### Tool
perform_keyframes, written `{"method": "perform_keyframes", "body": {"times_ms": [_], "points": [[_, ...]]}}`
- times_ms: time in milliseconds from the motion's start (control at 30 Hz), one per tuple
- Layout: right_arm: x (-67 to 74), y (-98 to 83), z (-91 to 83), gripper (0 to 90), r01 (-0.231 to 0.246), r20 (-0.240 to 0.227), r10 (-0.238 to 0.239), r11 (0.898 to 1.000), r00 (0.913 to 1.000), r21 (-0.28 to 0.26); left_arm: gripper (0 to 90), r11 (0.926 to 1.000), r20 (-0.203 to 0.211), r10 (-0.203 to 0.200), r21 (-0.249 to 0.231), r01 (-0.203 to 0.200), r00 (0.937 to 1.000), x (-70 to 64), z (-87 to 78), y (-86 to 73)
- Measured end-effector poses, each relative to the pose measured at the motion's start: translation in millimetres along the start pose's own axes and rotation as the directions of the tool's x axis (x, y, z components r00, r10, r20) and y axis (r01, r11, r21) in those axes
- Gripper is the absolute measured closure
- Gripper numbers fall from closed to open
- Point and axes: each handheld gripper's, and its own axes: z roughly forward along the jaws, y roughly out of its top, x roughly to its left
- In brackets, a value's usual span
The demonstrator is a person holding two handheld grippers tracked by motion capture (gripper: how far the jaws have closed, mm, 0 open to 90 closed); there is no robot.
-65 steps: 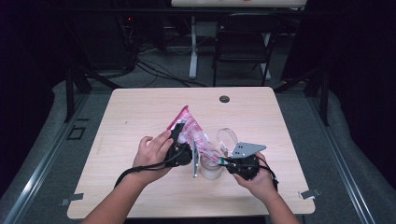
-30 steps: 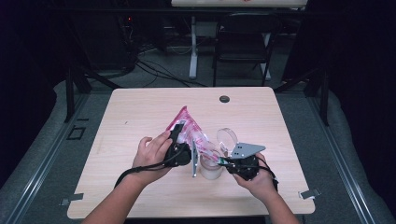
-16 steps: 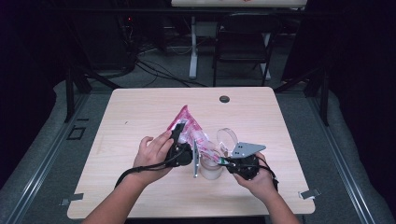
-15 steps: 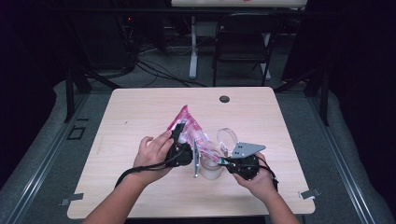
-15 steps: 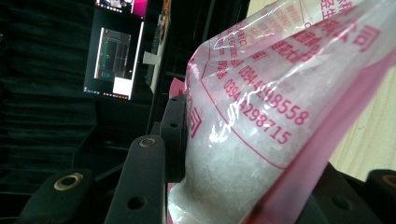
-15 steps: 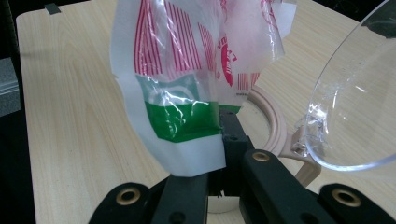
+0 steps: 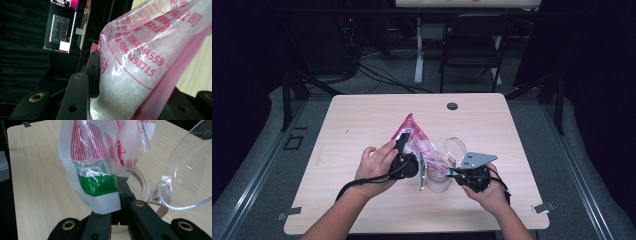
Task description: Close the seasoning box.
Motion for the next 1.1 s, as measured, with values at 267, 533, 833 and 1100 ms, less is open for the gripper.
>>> {"method": "perform_keyframes", "body": {"times_ms": [267, 533, 833, 1100], "points": [[-1.5, 0.2, -2.2, 90.0, -0.002, 0.01, 0.002, 1.0, 0.9999, -0.005, 66.4, 0.9999, 0.012, -0.012, 0.0, 0.012, 0.9999, -1.0, -0.3, -0.7], [-0.1, 1.8, -3.3, 90.0, 0.005, 0.018, -0.005, 1.0, 0.9998, -0.008, 66.8, 0.9995, 0.013, -0.03, 0.008, 0.03, 0.9995, -2.3, -0.1, -2.6], [2.8, 5.0, -3.9, 90.0, 0.015, 0.015, -0.014, 1.0, 0.9998, -0.014, 67.5, 0.9978, 0.026, -0.064, 0.017, 0.064, 0.9976, -3.8, 0.2, -7.5], [4.0, 7.3, -4.1, 90.0, 0.019, 0.018, -0.019, 1.0, 0.9997, -0.019, 67.7, 0.9954, 0.039, -0.091, 0.032, 0.09, 0.9951, -5.3, 0.2, -10.1]]}}
